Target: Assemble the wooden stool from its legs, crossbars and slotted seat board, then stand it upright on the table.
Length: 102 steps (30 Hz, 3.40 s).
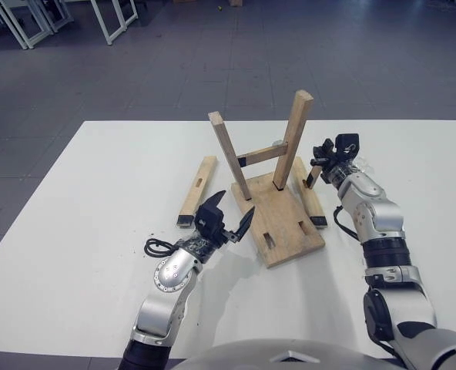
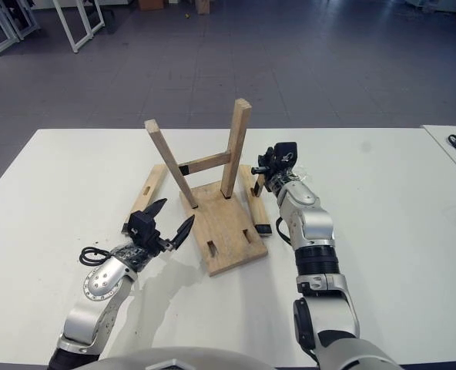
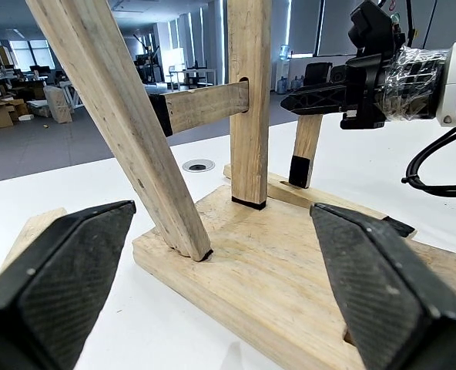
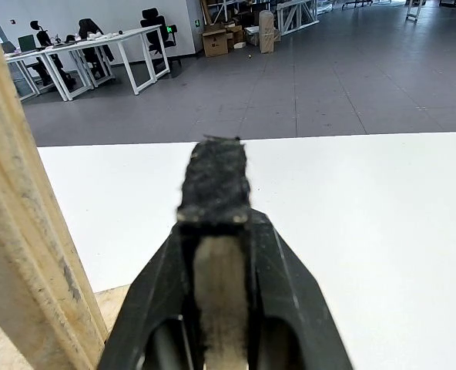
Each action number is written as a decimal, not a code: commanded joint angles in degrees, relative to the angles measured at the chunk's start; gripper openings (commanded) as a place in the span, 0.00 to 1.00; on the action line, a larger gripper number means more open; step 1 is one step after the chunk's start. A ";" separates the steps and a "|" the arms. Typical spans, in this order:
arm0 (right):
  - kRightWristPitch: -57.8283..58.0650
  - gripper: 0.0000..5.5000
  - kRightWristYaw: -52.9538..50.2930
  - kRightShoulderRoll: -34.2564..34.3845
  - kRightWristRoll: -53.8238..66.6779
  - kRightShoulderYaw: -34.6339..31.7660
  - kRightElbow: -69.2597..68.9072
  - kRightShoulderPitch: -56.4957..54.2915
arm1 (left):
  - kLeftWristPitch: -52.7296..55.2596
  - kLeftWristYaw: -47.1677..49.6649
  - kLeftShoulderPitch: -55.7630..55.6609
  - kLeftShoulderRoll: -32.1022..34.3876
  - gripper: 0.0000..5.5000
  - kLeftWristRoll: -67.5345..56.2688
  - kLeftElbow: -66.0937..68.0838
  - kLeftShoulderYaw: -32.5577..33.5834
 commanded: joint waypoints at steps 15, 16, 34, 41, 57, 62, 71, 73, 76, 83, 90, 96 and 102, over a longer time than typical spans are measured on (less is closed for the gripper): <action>-0.52 0.08 -0.53 3.77 -2.94 -0.09 2.08 -0.34 | -0.27 0.58 0.10 -0.67 0.77 1.18 1.12 -0.21; -0.23 0.08 -0.58 3.85 -2.93 -0.12 1.61 -0.53 | -0.32 0.58 0.09 -0.71 0.77 1.19 1.19 -0.24; 1.17 0.08 1.67 4.32 -4.27 0.54 0.18 0.98 | -0.55 0.53 -0.08 -0.64 0.77 1.39 1.53 -0.55; 0.23 0.08 2.28 3.20 -4.19 -0.45 1.83 -2.29 | -0.46 0.37 0.01 -0.42 0.77 1.31 1.31 -0.48; -8.86 0.08 1.54 3.21 -9.02 1.23 15.40 6.42 | 0.28 0.39 0.19 -0.11 0.77 1.20 0.64 -0.21; -12.95 0.08 1.41 2.56 -9.99 1.57 23.33 8.46 | 0.55 0.32 0.18 -0.11 0.77 1.03 0.69 -0.20; -11.23 0.08 0.00 0.34 -7.88 -0.67 6.55 12.35 | 0.77 0.04 0.60 0.28 0.77 0.88 0.59 -0.02; -8.68 0.08 -1.03 -0.49 -6.91 -2.15 -3.46 13.78 | 0.71 0.11 0.78 0.34 0.77 0.95 0.52 0.09; -6.92 0.08 -1.85 -0.74 -6.63 -3.25 -9.57 14.86 | 0.42 0.18 0.94 0.42 0.77 1.03 0.71 0.20; -5.67 0.24 -1.56 -0.45 -5.62 -5.08 -13.21 15.96 | 0.11 -0.10 0.20 0.54 0.77 1.09 1.45 0.44; 1.16 0.47 -2.72 -1.50 -4.96 -5.16 -21.21 8.53 | 0.21 -0.03 0.17 0.42 0.77 1.21 1.32 0.48; 7.38 0.49 -4.99 -2.36 -5.06 -5.79 -24.19 -1.84 | 0.35 0.02 -0.26 0.36 0.77 1.37 1.58 0.43; 5.58 0.49 -7.39 -0.60 -6.31 -5.36 -19.79 -7.40 | 0.13 0.07 -0.70 0.29 0.77 1.62 2.02 0.35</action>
